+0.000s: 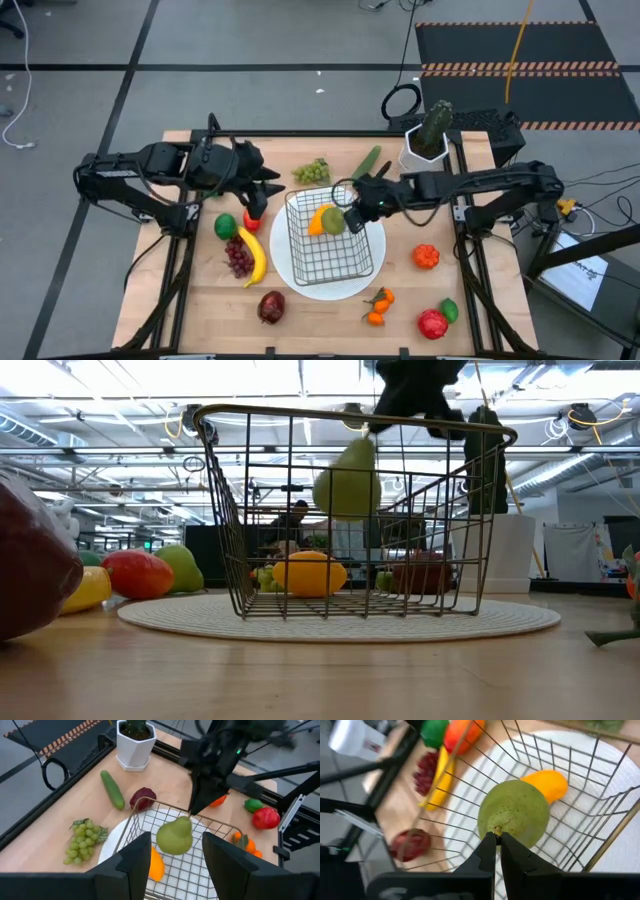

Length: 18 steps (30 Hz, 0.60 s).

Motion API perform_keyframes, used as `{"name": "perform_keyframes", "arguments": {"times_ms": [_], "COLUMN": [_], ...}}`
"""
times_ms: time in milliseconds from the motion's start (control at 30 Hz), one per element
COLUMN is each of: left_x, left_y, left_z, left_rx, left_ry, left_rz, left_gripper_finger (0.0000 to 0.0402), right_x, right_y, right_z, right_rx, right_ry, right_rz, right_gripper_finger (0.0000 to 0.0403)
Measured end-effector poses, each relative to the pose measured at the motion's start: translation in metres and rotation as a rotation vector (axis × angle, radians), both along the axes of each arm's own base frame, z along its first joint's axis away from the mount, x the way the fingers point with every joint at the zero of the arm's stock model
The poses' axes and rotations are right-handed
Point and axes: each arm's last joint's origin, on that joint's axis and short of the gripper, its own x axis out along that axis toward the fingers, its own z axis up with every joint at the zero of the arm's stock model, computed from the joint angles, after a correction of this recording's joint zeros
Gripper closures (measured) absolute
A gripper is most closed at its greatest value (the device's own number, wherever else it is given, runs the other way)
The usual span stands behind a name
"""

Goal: Build produce basket
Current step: Put the bottom green pear into the black wire basket

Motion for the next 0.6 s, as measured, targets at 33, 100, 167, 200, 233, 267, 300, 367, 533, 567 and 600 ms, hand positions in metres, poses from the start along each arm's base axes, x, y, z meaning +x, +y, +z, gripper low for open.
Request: {"name": "perform_keyframes", "arguments": {"times_ms": [33,100,167,200,233,267,300,367,533,567,600], "left_x": [0.0,0.0,-0.001,-0.001,-0.001,-0.001,-0.001,-0.001,-0.001,-0.001,-0.001], "left_y": [-0.001,-0.003,-0.004,-0.005,-0.006,-0.006,-0.006,-0.007,-0.007,-0.007,-0.007], "left_z": [0.0,0.0,-0.001,-0.001,-0.001,-0.001,-0.001,-0.001,-0.001,-0.001,0.0], "left_rx": [0.003,0.006,0.006,0.005,0.005,0.005,0.004,-0.001,-0.006,-0.005,-0.005], "left_ry": [0.002,0.006,0.008,0.008,0.008,0.008,0.008,0.007,0.006,0.005,0.005], "left_rz": [-0.007,-0.017,-0.022,-0.025,-0.029,-0.03,-0.031,-0.031,-0.028,-0.026,-0.023], "left_gripper_finger": [0.0225,0.0225,0.0225,0.0225,0.0225,0.0225,0.0225,0.0225,0.0225,0.0225,0.0225], "right_x": [0.003,0.007,0.011,0.011,0.012,0.012,0.012,0.011,0.007,0.007,0.006], "right_y": [-0.001,-0.004,-0.007,-0.009,-0.01,-0.011,-0.012,-0.015,-0.022,-0.023,-0.024], "right_z": [-0.004,-0.01,-0.016,-0.019,-0.021,-0.022,-0.022,-0.023,-0.026,-0.026,-0.026], "right_rx": [-0.001,-0.001,-0.003,-0.004,-0.005,-0.005,-0.007,-0.009,-0.011,-0.016,-0.021], "right_ry": [0.014,0.036,0.057,0.068,0.082,0.087,0.093,0.106,0.156,0.159,0.159], "right_rz": [-0.002,-0.012,-0.021,-0.026,-0.03,-0.033,-0.034,-0.038,-0.059,-0.056,-0.052], "right_gripper_finger": [0.04,0.0399,0.0399,0.0399,0.0398,0.0398,0.0398,0.0398,0.0397,0.0397,0.0397]}}
